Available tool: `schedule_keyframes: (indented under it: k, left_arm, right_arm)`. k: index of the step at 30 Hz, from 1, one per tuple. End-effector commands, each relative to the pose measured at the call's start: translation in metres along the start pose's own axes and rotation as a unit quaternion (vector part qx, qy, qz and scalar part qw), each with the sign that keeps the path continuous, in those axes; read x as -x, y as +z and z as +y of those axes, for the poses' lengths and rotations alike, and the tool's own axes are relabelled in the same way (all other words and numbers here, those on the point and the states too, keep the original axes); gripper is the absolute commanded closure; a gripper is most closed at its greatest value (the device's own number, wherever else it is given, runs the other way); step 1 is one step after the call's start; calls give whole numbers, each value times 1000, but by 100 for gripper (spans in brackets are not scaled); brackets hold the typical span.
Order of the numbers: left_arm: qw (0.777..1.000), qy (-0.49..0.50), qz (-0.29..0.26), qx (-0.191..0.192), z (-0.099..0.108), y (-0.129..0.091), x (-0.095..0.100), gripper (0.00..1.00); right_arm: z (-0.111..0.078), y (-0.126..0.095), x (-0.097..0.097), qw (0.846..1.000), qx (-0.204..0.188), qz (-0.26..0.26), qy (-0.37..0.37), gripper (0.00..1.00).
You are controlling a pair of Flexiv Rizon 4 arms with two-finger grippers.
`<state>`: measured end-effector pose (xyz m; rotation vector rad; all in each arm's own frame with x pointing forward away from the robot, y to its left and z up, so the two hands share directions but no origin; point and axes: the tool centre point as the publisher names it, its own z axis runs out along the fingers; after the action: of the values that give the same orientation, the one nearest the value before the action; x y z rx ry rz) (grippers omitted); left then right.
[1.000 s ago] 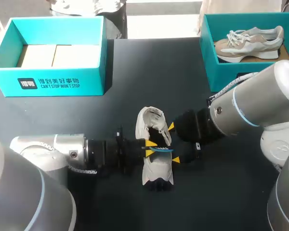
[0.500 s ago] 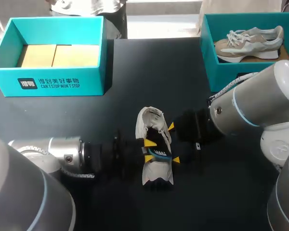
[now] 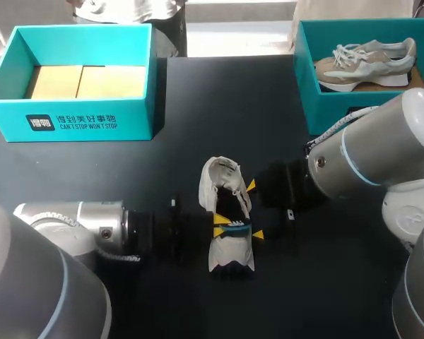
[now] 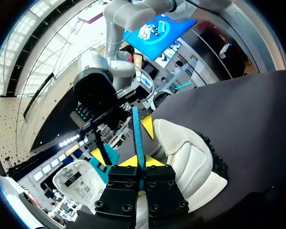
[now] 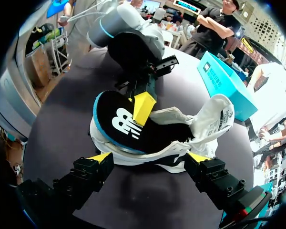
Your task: Take the shoe out of the shoebox, open the shoe tongue, remove and reinsert the insole, then place the shoe into the shoebox
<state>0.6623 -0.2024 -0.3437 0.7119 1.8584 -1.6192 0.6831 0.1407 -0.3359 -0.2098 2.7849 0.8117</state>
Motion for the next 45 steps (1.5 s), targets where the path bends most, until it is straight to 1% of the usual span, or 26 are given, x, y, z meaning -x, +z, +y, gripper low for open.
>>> schedule_keyframes:
  k: [1,5,8,10,12,14,15,19,20,21,23,24,29,35,37,40,42,44,45]
  left_arm:
    - [1000,7,1,10,9,5,5,100]
    - [1000,7,0,17,13,2,7,100]
    - [1000,6,0,18,8,-2,5,100]
    - [1000,6,-2,12,2,-3,5,84]
    - [1000,9,-4,4,-6,-4,6,72]
    - [1000,13,-5,-3,-13,-4,6,64]
    - [1000,14,-6,-6,-16,-4,7,64]
    - [1000,16,-5,-17,-25,-2,6,69]
    - [1000,17,-3,-18,-26,-1,5,72]
    - [1000,17,-2,-20,-27,0,4,77]
    - [1000,15,1,-21,-25,3,0,96]
    - [1000,13,3,-20,-24,5,-2,100]
    - [1000,9,10,-14,-14,9,-7,100]
    - [1000,1,16,5,5,6,-5,100]
    - [1000,-1,17,7,6,4,-5,100]
    - [1000,-2,14,4,-2,1,-4,100]
    - [1000,-1,12,2,-8,-1,-3,66]
    - [1000,2,14,-4,-15,-3,-1,56]
    - [1000,5,15,-8,-18,-4,0,53]
  right_arm:
    - [0,1,-1,1000,1,-1,0,0]
    - [0,1,-1,1000,1,-1,0,0]
    - [0,1,-1,1000,1,-1,0,0]
    - [0,1,-1,1000,1,-1,0,0]
    - [0,1,-1,1000,1,-1,0,0]
    - [0,1,-1,1000,1,-1,0,0]
    - [0,1,-1,1000,1,-1,0,0]
    - [0,1,-1,1000,1,-1,0,0]
    - [0,1,-1,1000,1,-1,0,0]
    - [0,1,-1,1000,1,-1,0,0]
    - [0,1,-1,1000,1,-1,0,0]
    - [0,1,-1,1000,1,-1,0,0]
    - [0,1,-1,1000,1,-1,0,0]
    - [0,1,-1,1000,1,-1,0,0]
    - [0,1,-1,1000,1,-1,0,0]
    - [0,1,-1,1000,1,-1,0,0]
    - [0,1,-1,1000,1,-1,0,0]
    - [0,1,-1,1000,1,-1,0,0]
    - [0,1,-1,1000,1,-1,0,0]
